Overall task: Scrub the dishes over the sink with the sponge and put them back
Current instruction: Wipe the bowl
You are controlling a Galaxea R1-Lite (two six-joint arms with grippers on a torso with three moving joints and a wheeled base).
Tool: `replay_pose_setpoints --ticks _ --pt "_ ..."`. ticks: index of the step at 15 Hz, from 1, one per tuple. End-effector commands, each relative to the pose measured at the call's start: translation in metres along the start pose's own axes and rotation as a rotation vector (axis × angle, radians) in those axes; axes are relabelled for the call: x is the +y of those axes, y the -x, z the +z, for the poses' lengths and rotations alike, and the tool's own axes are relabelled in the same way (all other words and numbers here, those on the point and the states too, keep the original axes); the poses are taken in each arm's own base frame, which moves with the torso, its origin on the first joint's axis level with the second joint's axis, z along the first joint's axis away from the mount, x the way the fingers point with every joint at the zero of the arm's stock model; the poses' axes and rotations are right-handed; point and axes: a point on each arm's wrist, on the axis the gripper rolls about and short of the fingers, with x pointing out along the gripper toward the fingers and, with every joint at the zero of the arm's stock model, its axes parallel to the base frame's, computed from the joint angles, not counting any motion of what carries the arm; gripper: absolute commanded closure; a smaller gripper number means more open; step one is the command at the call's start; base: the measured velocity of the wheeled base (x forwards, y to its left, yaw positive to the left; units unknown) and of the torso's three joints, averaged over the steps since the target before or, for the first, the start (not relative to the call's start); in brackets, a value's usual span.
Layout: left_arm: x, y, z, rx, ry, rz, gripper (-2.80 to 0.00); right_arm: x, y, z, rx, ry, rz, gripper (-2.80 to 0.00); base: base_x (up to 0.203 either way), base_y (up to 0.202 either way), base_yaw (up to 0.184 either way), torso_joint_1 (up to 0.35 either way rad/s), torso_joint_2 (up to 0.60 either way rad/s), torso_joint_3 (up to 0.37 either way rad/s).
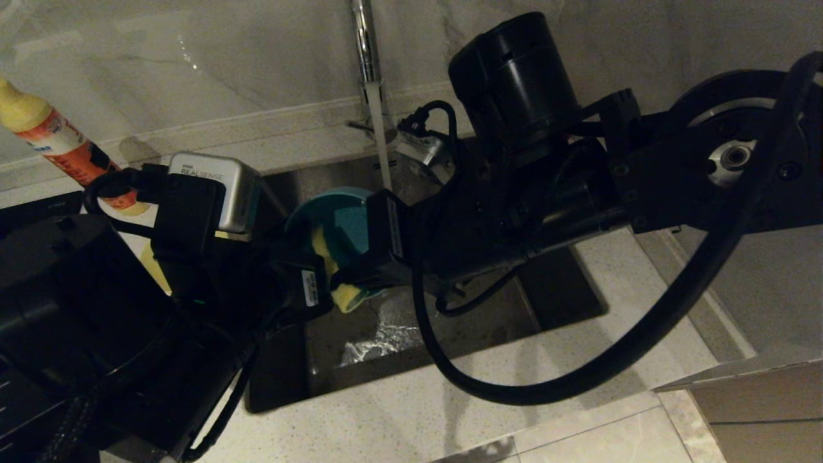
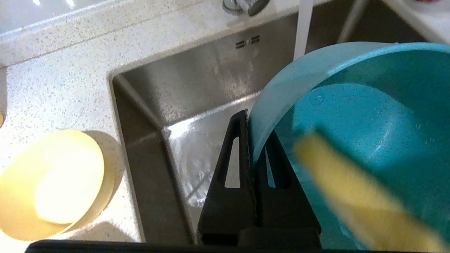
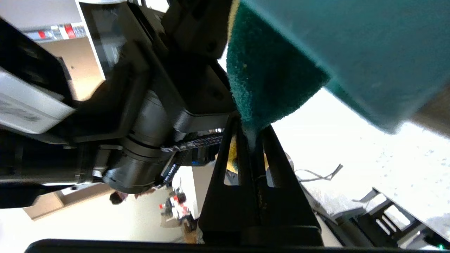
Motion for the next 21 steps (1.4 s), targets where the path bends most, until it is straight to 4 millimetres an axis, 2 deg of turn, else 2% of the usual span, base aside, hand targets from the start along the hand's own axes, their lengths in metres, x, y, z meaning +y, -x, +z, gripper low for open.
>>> replay_pose_setpoints --ticks 1,4,11,14,18,21 --pt "0.002 0.002 0.0 -0.003 -0.001 0.005 0.0 0.0 0.007 0.002 -0.013 -0.006 -0.001 0.0 0.0 0.0 0.0 0.0 0.0 0.0" --pt "0.003 0.003 0.001 -0.007 0.001 0.005 0.0 0.002 0.014 0.003 -0.068 0.02 -0.054 0.0 0.0 0.0 0.0 0.0 0.0 0.0" --pt "0.005 0.003 0.008 -0.029 0.02 0.013 0.0 -0.002 0.016 -0.004 -0.019 0.0 -0.096 0.0 0.0 0.0 0.0 0.0 0.0 0.0" --pt "0.006 0.003 0.011 -0.037 0.03 0.015 0.0 0.006 0.02 -0.008 -0.014 0.012 -0.078 0.0 0.0 0.0 0.0 0.0 0.0 0.0" --pt "0.004 -0.001 0.009 -0.028 0.029 0.023 0.0 0.021 0.045 -0.01 -0.049 0.035 -0.046 0.0 0.0 0.0 0.0 0.0 0.0 0.0" --pt "0.006 -0.015 0.002 -0.006 0.017 0.062 0.0 0.031 0.069 -0.015 -0.06 0.041 -0.036 0.0 0.0 0.0 0.0 0.0 0.0 0.0"
